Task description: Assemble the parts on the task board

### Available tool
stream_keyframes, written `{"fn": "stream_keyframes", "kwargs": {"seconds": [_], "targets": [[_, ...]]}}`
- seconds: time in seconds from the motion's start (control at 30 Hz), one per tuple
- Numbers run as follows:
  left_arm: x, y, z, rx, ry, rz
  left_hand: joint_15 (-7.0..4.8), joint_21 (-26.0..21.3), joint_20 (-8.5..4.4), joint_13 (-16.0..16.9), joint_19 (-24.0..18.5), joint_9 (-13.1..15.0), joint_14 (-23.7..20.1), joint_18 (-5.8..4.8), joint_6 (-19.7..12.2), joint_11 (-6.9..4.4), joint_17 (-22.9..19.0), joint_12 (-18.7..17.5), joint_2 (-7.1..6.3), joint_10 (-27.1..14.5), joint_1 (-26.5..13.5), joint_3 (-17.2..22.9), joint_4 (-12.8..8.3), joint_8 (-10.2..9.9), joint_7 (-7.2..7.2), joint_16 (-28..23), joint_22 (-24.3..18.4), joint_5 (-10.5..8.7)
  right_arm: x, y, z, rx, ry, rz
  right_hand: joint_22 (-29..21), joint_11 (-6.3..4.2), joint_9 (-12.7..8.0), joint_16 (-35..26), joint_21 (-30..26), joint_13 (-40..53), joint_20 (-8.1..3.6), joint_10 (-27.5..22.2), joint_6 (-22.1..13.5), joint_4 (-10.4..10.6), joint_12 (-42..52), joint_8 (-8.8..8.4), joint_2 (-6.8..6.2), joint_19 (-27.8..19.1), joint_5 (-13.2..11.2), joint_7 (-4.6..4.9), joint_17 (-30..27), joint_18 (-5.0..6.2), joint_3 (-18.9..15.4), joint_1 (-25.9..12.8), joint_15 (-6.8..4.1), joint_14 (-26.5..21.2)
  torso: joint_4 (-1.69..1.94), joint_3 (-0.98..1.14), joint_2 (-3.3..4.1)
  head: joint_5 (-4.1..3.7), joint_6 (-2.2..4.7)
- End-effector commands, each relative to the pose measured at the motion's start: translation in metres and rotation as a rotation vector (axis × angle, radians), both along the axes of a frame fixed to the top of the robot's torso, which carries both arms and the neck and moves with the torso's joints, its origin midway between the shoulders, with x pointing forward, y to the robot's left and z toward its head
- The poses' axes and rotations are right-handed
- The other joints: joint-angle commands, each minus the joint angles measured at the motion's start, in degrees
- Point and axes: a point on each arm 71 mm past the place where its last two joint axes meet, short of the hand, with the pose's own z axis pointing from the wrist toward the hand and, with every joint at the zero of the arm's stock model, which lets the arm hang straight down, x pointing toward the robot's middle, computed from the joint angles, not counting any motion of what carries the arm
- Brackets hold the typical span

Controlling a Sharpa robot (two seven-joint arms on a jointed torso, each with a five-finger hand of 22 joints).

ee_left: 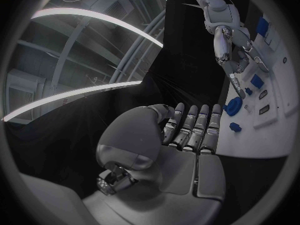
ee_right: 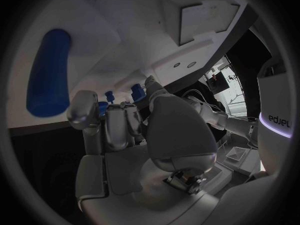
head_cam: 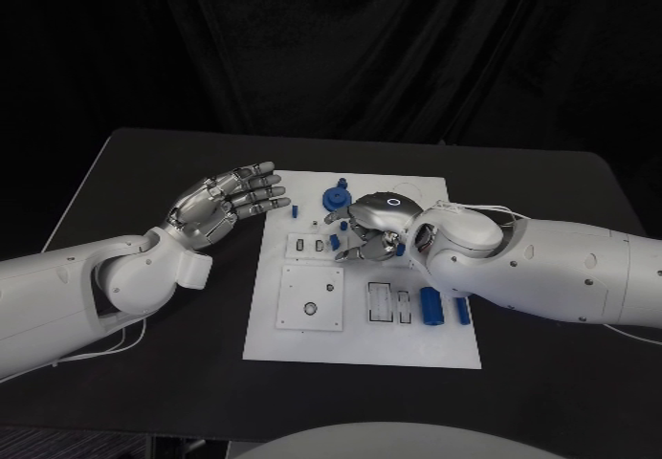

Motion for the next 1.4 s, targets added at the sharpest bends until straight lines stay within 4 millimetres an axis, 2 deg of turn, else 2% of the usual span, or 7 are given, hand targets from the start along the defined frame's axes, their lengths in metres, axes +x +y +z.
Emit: {"fn": "stream_keyframes", "kwargs": {"seconds": [0.03, 0.23, 0.43, 0.7, 0.83, 1.03, 1.4], "targets": [[-0.002, 0.002, 0.000, 0.016, 0.000, 0.023, 0.02, 0.3, -0.06, 0.1, 0.0, 0.1, 0.4, -0.22, 0.4, 0.19, 0.1, 0.4, -0.19, 0.5, -0.5, 0.3, 0.0, 0.4, 0.17, 0.3, 0.0, 0.28, -0.004, -0.001, 0.013, 0.121, -0.062, 0.045, 2.6, -0.66, -3.8, 0.6, 0.7, -1.8, -0.50, -2.0, -9.9, 2.9, -1.3, -2.71, -2.35, 0.1, -0.3, -0.95, 3.3, 0.04, -2.0, -0.9, -0.74, 1.5, -0.18, 0.15, -0.46, 0.09, 0.39], [-0.003, 0.000, 0.001, 0.043, 0.023, 0.015, -0.04, 0.3, -0.05, 0.1, 0.0, 0.2, 0.7, -0.16, 0.9, 0.24, 0.1, 0.5, -0.46, 0.9, -0.7, 0.4, -0.2, 0.6, 0.33, 0.6, 0.0, 0.37, 0.001, -0.015, 0.030, 0.162, -0.089, 0.025, 3.9, -4.14, -8.9, 2.0, 2.3, -7.8, -2.93, -7.2, -24.7, 6.8, -6.2, -4.17, -6.87, 0.5, -0.1, -9.96, 4.8, -0.28, -9.6, -0.5, -3.43, 1.9, -0.77, 0.92, -2.31, 0.97, 0.58], [-0.006, -0.003, 0.000, 0.090, 0.036, 0.020, -0.13, 0.4, -0.05, 0.1, 0.1, 0.2, 1.0, -0.06, 1.5, 0.35, 0.2, 0.7, -0.64, 1.3, -0.9, 0.5, -0.5, 0.8, 0.59, 1.0, 0.0, 0.58, 0.004, -0.031, 0.042, 0.246, -0.060, -0.011, 4.0, -3.59, -8.1, 1.6, 1.8, -5.9, -3.14, -5.5, -21.7, 6.8, -4.9, -3.38, -5.78, 0.3, -0.1, -4.51, 4.5, -0.30, -9.0, -0.5, -3.27, 1.6, -1.05, 1.58, -3.80, 1.22, 1.05], [0.005, -0.003, 0.014, 0.341, 0.071, 0.102, -2.21, 9.0, -1.04, -0.2, 10.9, 0.3, 7.9, 1.53, 5.2, -0.23, 1.4, 2.8, -3.29, 6.6, -2.5, 0.9, -3.8, 1.8, 3.17, 8.2, 4.0, 0.35, 0.004, -0.077, 0.052, 0.438, 0.083, -0.102, 4.0, 0.84, -1.3, 0.0, 0.1, -4.1, -0.02, -4.8, 10.8, 4.7, -3.4, 5.82, 6.54, -0.3, 9.5, 1.09, 3.1, -0.19, -1.9, 5.1, 0.37, 0.9, -1.65, 2.28, -6.70, 2.35, 2.01], [0.017, -0.005, 0.024, 0.476, 0.097, 0.098, -4.53, 16.0, -2.73, 0.1, 13.9, 0.3, 12.4, 2.11, 6.9, -2.72, 3.2, 4.6, -2.90, 10.5, -3.4, 1.1, -3.4, 2.3, 5.26, 15.5, 7.9, -0.19, 0.009, -0.102, 0.050, 0.513, 0.221, -0.133, 3.6, 1.74, 0.0, -1.8, -1.8, -3.8, 0.82, -5.0, 19.2, 2.6, -3.2, 9.07, 8.32, -1.3, 19.6, 1.14, 1.4, 0.22, 1.0, 9.9, 1.15, -0.2, -1.72, 2.35, -7.17, 2.77, 4.86], [0.034, -0.015, 0.038, 0.692, 0.133, 0.035, -7.99, 28.2, -4.61, 2.0, 15.5, 0.8, 18.7, 3.59, 10.4, -6.03, 6.1, 10.2, -3.81, 20.2, -2.9, 2.2, -3.0, 5.0, 3.31, 26.0, 15.2, 0.14, 0.014, -0.134, 0.047, 0.602, 0.339, -0.180, 4.5, 0.96, 1.5, -1.3, -0.8, -0.8, 0.91, -1.5, 23.7, 2.1, -0.9, 11.93, 8.88, -1.2, 22.7, -0.05, 1.9, 0.09, 2.9, 12.2, 0.76, -0.3, -1.88, 2.67, -9.03, 3.27, 5.49], [0.057, -0.042, 0.045, 1.051, 0.186, -0.216, -12.68, 48.9, -7.15, 24.3, 20.8, 1.2, 27.8, 5.24, 11.6, -10.54, 17.7, 37.8, -5.51, 22.9, -3.1, 0.6, 5.0, 9.3, 0.49, 50.4, 28.4, -11.38, 0.015, -0.174, 0.037, 0.656, 0.312, -0.417, 5.3, 0.09, 2.8, -0.5, 0.1, 0.4, 0.13, 0.9, 25.0, 2.4, 0.1, 13.98, 7.55, -0.5, 23.8, -0.94, 2.4, -0.05, 3.2, 13.0, -0.09, 0.2, -3.59, 3.78, -13.22, 4.81, 1.21]]}}
